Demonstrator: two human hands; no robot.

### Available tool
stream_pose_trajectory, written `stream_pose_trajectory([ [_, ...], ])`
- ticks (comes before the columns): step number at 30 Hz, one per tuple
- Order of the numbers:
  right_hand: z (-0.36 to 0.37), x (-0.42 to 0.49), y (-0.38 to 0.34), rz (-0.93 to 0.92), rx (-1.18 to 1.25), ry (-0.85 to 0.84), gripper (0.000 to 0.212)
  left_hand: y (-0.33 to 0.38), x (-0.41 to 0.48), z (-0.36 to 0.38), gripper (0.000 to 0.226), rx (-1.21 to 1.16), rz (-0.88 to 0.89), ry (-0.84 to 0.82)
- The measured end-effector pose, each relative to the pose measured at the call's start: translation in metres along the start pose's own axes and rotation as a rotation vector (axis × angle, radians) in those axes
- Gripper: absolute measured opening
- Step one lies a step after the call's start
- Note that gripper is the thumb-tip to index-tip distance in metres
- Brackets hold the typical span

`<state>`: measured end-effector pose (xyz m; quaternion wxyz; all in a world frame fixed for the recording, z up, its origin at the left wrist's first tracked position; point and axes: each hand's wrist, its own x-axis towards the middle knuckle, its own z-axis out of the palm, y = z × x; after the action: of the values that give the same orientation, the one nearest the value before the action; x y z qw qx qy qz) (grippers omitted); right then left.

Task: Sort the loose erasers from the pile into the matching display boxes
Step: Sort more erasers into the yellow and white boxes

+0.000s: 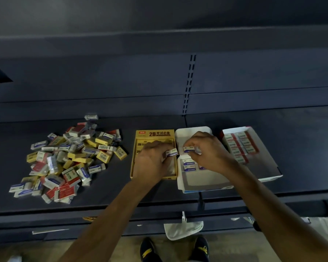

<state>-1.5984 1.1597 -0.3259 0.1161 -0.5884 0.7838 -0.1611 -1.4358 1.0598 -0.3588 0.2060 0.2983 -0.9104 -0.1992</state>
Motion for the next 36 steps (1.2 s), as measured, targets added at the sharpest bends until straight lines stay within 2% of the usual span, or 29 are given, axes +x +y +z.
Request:
stream_pose_trajectory([
  [13, -0.025, -0.031, 0.039, 0.15, 0.002, -0.015, 0.024, 0.041, 0.005, 0.013, 0.025, -0.003, 0.145, -0.176],
  [20, -0.015, -0.044, 0.041, 0.054, 0.022, -0.037, 0.018, 0.046, 0.0, 0.019, 0.026, 0.053, 0.208, -0.254],
  [25, -0.002, -0.047, 0.04, -0.002, 0.007, -0.08, 0.011, 0.049, -0.005, 0.019, 0.021, 0.126, 0.219, -0.242],
  [30, 0.005, -0.052, 0.038, -0.027, -0.028, -0.092, 0.014, 0.053, -0.011, 0.018, 0.025, 0.316, 0.207, -0.222],
  [36, 0.012, -0.055, 0.038, -0.043, -0.017, -0.075, 0.015, 0.054, -0.015, 0.025, 0.029, 0.393, 0.207, -0.18],
])
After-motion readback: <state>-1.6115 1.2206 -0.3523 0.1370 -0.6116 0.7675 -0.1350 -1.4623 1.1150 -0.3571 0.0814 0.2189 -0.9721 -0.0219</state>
